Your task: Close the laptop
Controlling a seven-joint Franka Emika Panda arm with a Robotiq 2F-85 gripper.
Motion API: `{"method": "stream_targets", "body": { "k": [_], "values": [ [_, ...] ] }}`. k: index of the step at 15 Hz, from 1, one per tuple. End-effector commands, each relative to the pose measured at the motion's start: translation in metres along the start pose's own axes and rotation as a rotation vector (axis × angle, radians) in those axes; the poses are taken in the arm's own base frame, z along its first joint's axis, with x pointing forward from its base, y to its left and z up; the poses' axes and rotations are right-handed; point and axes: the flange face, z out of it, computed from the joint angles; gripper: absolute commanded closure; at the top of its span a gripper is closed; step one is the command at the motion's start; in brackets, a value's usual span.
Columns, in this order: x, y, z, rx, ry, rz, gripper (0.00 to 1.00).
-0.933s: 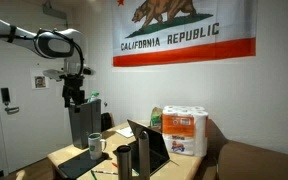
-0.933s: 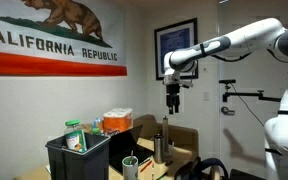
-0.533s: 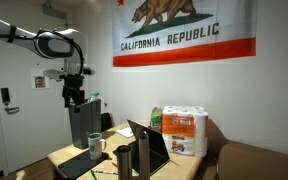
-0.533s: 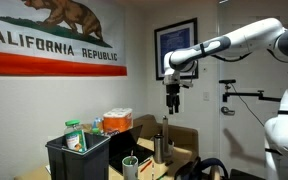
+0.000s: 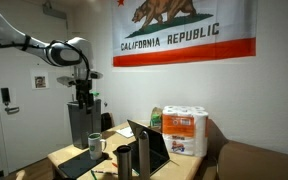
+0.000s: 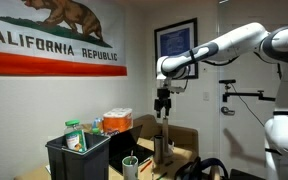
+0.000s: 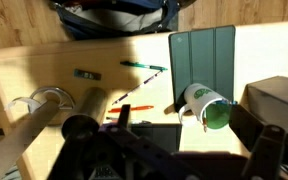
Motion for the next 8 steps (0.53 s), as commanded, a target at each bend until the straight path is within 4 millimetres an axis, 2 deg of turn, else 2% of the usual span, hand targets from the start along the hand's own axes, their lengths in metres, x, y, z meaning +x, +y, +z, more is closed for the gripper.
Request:
{"method": "stream_targets", "body": {
  "k": [1, 3, 8],
  "values": [
    [0.051, -0.017, 0.016, -0.028, 0.065, 0.088, 0.00],
    [0.078, -0.024, 0.026, -0.038, 0.109, 0.132, 0.00],
    [0.146, -0.023, 0.040, -0.114, 0.208, 0.210, 0.00]
  ]
}}
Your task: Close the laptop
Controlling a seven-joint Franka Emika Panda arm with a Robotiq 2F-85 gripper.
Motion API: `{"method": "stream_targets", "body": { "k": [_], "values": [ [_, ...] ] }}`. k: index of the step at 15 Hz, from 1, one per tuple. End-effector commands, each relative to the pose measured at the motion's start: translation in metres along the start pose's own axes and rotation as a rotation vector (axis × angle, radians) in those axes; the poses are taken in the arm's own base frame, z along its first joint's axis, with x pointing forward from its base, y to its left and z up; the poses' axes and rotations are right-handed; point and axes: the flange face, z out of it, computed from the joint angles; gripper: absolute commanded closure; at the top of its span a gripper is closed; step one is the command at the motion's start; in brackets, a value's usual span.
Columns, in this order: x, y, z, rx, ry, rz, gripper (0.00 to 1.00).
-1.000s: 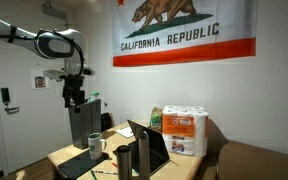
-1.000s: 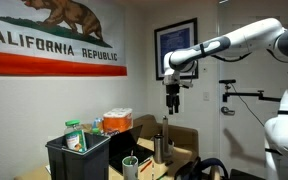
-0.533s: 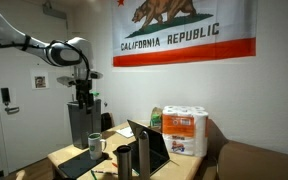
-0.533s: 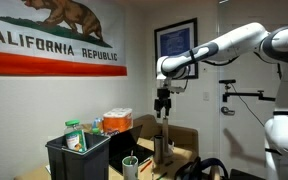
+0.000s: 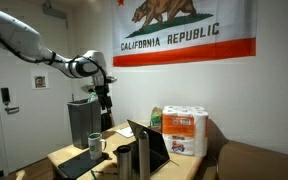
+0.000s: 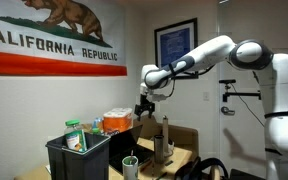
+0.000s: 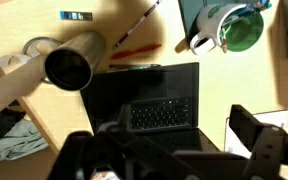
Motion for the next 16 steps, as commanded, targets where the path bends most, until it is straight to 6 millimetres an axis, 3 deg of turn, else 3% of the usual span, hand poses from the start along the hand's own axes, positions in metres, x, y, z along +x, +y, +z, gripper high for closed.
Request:
{"method": "stream_targets", "body": {
  "k": [1, 9, 16],
  "values": [
    [0.048, -0.009, 0.012, -0.046, 0.054, 0.056, 0.00],
    [0.127, -0.031, 0.055, -0.076, 0.155, 0.057, 0.00],
    [0.164, -0.059, 0.095, -0.078, 0.274, 0.035, 0.00]
  ]
}}
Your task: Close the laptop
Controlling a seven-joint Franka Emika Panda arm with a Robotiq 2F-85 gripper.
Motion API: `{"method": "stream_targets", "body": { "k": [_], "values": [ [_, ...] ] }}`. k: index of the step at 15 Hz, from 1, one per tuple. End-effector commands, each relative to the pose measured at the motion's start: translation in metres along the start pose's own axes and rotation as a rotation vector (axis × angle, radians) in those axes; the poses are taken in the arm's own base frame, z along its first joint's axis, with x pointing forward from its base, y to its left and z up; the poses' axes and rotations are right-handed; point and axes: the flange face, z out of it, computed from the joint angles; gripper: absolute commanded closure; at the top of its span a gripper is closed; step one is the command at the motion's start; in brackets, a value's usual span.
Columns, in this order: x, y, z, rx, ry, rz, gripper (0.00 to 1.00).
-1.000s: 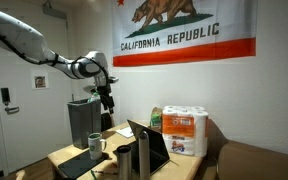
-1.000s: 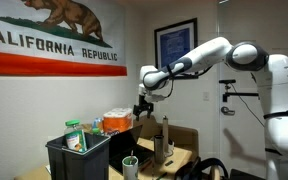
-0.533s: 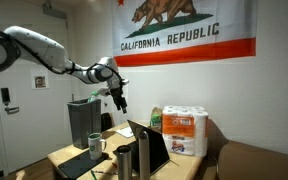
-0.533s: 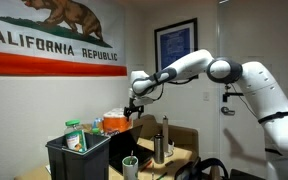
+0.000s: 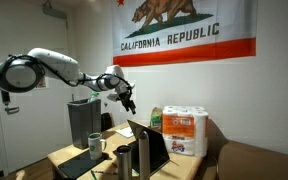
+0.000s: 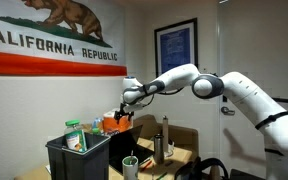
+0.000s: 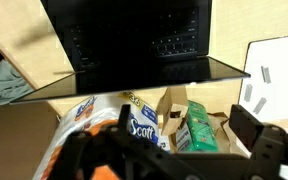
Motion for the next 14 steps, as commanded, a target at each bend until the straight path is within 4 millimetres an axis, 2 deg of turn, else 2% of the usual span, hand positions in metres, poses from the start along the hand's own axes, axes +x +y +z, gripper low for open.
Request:
{"method": "stream_targets", "body": {
  "k": [1, 6, 14],
  "values": [
    [0.016, -0.019, 0.018, -0.020, 0.076, 0.004, 0.00],
    [0.019, -0.038, 0.048, -0.040, 0.126, -0.013, 0.00],
    [0.017, -0.045, 0.080, -0.071, 0.148, -0.001, 0.00]
  ]
}}
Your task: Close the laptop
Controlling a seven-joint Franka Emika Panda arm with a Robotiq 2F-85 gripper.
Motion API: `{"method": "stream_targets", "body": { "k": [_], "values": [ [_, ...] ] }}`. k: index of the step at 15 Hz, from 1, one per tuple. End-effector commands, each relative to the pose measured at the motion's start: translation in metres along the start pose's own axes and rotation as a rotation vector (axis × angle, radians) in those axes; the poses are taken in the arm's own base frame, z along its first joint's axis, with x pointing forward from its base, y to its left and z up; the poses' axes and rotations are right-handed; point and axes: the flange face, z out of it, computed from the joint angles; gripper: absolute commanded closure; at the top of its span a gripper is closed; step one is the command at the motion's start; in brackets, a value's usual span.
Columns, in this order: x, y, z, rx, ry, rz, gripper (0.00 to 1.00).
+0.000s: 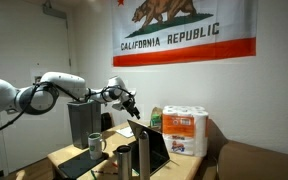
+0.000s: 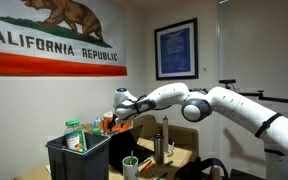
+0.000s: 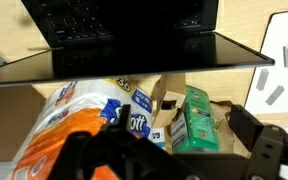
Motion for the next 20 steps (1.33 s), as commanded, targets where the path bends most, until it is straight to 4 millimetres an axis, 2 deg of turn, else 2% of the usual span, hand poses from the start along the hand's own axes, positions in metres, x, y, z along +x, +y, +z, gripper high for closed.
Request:
{"method": "stream_targets", "body": {
  "k": [1, 5, 15, 20],
  "values": [
    [0.001, -0.005, 0.007, -0.018, 0.030, 0.012, 0.00],
    [-0.007, -0.006, 0.019, -0.022, 0.014, 0.010, 0.00],
    [-0.025, -0.013, 0.031, -0.018, -0.039, 0.000, 0.00],
    [-0.035, -0.005, 0.034, -0.037, -0.105, 0.017, 0.00]
  ]
}}
